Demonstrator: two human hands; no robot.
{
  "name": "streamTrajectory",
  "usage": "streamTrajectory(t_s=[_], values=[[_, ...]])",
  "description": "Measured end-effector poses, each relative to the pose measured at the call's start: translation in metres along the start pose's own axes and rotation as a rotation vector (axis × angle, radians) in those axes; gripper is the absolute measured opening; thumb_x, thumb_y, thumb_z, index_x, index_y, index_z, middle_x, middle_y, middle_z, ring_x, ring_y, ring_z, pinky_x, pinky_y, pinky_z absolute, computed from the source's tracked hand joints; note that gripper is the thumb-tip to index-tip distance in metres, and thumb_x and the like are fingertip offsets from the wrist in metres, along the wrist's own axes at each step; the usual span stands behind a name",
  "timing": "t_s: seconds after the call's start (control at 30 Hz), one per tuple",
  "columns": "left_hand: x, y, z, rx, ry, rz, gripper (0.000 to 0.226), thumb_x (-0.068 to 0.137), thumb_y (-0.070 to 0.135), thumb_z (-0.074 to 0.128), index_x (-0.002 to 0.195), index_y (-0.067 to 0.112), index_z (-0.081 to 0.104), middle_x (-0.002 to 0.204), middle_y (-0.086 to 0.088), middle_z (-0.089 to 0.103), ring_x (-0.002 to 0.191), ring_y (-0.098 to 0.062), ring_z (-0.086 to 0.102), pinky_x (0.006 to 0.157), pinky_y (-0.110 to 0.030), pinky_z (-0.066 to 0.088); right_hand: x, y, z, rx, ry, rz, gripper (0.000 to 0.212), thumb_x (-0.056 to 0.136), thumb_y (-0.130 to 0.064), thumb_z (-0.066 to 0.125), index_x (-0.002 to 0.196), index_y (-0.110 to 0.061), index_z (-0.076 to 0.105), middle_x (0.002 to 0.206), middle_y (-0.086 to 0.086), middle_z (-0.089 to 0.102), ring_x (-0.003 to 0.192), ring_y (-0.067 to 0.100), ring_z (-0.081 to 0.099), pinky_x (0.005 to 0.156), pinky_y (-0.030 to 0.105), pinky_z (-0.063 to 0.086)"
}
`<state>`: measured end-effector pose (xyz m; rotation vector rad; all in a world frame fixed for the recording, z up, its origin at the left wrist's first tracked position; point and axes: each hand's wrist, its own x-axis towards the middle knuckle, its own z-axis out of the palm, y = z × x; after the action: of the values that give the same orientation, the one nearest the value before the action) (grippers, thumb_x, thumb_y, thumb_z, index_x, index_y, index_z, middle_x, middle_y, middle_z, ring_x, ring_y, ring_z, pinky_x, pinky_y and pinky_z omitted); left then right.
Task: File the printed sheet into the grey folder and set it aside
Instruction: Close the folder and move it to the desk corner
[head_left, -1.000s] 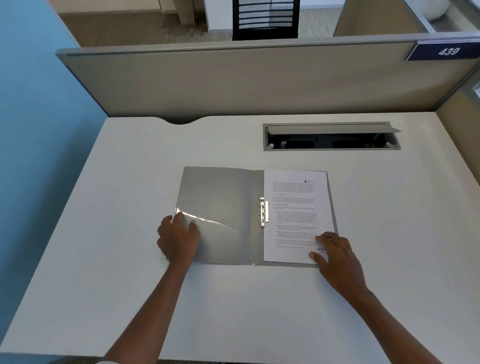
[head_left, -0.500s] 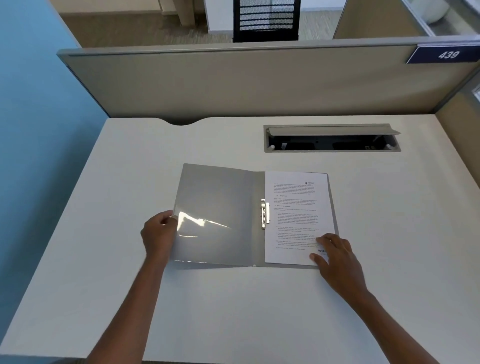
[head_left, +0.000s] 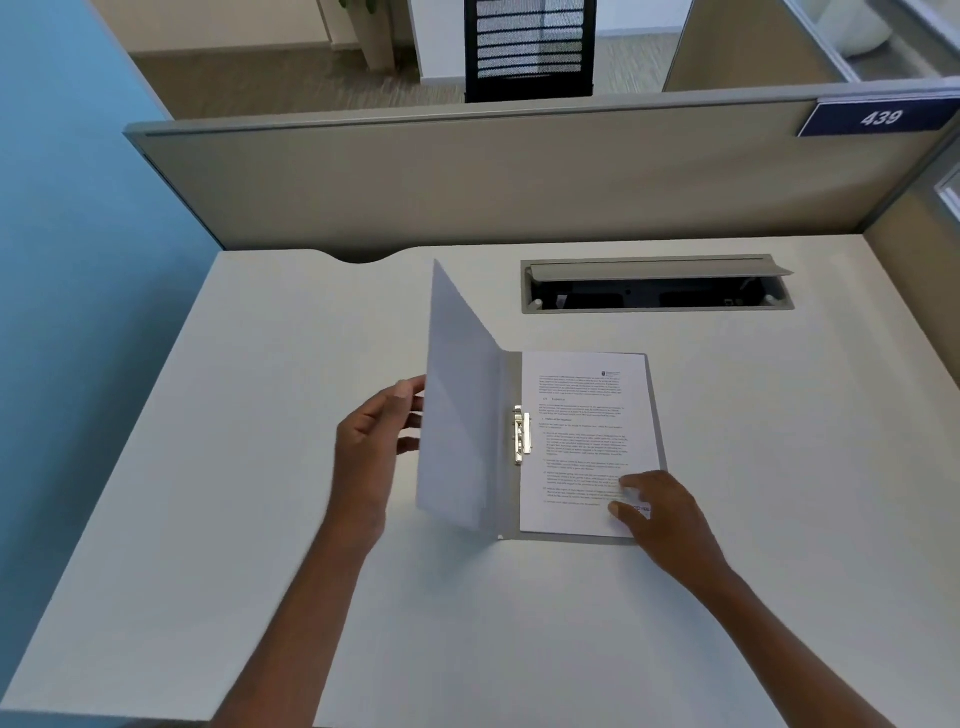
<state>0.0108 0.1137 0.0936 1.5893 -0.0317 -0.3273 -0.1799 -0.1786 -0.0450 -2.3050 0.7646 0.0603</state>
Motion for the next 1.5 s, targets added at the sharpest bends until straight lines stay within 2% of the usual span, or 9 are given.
streamTrajectory(t_s=[0.23, 0.43, 0.7, 0.8, 0.93, 1.0, 1.07, 1.17, 1.5], values=[[-0.013, -0.027, 0.060, 0.075, -0.145, -0.046, 0.030, 0.110, 0.038, 0.056, 0.127, 0.029, 0.079, 0.124, 0.006, 0.081, 0.117, -0.021, 0.075, 0.092, -0.043, 0.063, 0.001, -0.036, -0.035, 0.501, -0.102, 0.140, 0.022, 0.094, -0.045, 0.080, 0.112, -0.032, 0.079, 0.107, -0.011, 0.082, 0.093, 0.005, 0.078, 0.096, 0.034, 0.063], [-0.017, -0.069, 0.090, 0.282, -0.175, -0.006, 0.022, 0.104, 0.044, 0.066, 0.118, 0.035, 0.081, 0.120, 0.021, 0.078, 0.115, 0.003, 0.070, 0.092, -0.022, 0.056, -0.002, -0.071, -0.071, 0.976, -0.104, 0.113, 0.062, 0.087, -0.075, 0.068, 0.117, -0.023, 0.081, 0.114, 0.007, 0.083, 0.105, 0.024, 0.081, 0.094, 0.036, 0.066], [-0.016, -0.113, 0.100, 0.525, -0.279, 0.120, 0.029, 0.101, 0.045, 0.070, 0.126, 0.033, 0.079, 0.144, 0.018, 0.069, 0.135, 0.008, 0.059, 0.115, -0.021, 0.045, -0.005, -0.053, -0.085, 1.048, -0.051, 0.174, 0.020, 0.105, -0.029, 0.068, 0.119, -0.018, 0.079, 0.116, 0.003, 0.083, 0.107, 0.024, 0.079, 0.086, 0.030, 0.062], [-0.019, -0.122, 0.100, 0.613, -0.295, 0.136, 0.031, 0.102, 0.041, 0.071, 0.129, 0.028, 0.078, 0.148, 0.016, 0.065, 0.139, 0.001, 0.057, 0.110, -0.008, 0.041, -0.003, -0.033, -0.078, 0.999, 0.052, 0.248, 0.018, 0.101, -0.014, 0.072, 0.116, -0.020, 0.078, 0.107, -0.002, 0.085, 0.099, 0.019, 0.081, 0.072, 0.020, 0.062], [-0.024, -0.133, 0.099, 0.703, -0.348, 0.156, 0.037, 0.103, 0.040, 0.069, 0.137, 0.025, 0.073, 0.155, 0.014, 0.058, 0.139, 0.011, 0.045, 0.100, 0.005, 0.037, 0.002, -0.006, -0.061, 0.792, 0.150, 0.345, 0.032, 0.097, -0.011, 0.074, 0.125, -0.025, 0.074, 0.108, -0.002, 0.082, 0.101, 0.024, 0.078, 0.086, 0.042, 0.063], [-0.025, -0.138, 0.099, 0.785, -0.361, 0.198, 0.039, 0.104, 0.040, 0.067, 0.139, 0.024, 0.072, 0.159, 0.012, 0.055, 0.145, 0.007, 0.042, 0.103, 0.006, 0.032, 0.002, 0.005, -0.051, 0.698, 0.177, 0.350, 0.039, 0.095, -0.011, 0.075, 0.129, -0.028, 0.072, 0.113, -0.002, 0.079, 0.100, 0.022, 0.076, 0.085, 0.040, 0.062], [-0.025, -0.143, 0.101, 0.861, -0.373, 0.248, 0.039, 0.105, 0.039, 0.066, 0.140, 0.022, 0.071, 0.161, 0.009, 0.054, 0.151, -0.004, 0.043, 0.113, -0.007, 0.041, 0.001, 0.012, -0.041, 0.638, 0.188, 0.332, 0.044, 0.093, -0.012, 0.076, 0.134, -0.029, 0.068, 0.121, -0.001, 0.075, 0.101, 0.018, 0.072, 0.080, 0.031, 0.057], [-0.024, -0.149, 0.104, 0.955, -0.390, 0.282, 0.041, 0.106, 0.040, 0.063, 0.142, 0.023, 0.070, 0.163, 0.007, 0.053, 0.157, -0.014, 0.040, 0.123, -0.035, 0.045, 0.002, 0.018, -0.026, 0.423, 0.192, 0.325, 0.054, 0.095, -0.016, 0.077, 0.146, -0.017, 0.060, 0.137, 0.006, 0.063, 0.117, 0.024, 0.064, 0.099, 0.036, 0.052], [-0.024, -0.158, 0.103, 1.130, -0.413, 0.405, 0.039, 0.107, 0.040, 0.056, 0.141, 0.025, 0.068, 0.164, 0.005, 0.052, 0.158, -0.023, 0.040, 0.118, -0.042, 0.049, 0.015, 0.021, 0.009, -0.257, 0.088, -0.074, 0.078, 0.100, -0.052, 0.067, 0.160, -0.008, 0.043, 0.172, 0.016, 0.036, 0.159, 0.035, 0.035, 0.125, 0.051, 0.037]])
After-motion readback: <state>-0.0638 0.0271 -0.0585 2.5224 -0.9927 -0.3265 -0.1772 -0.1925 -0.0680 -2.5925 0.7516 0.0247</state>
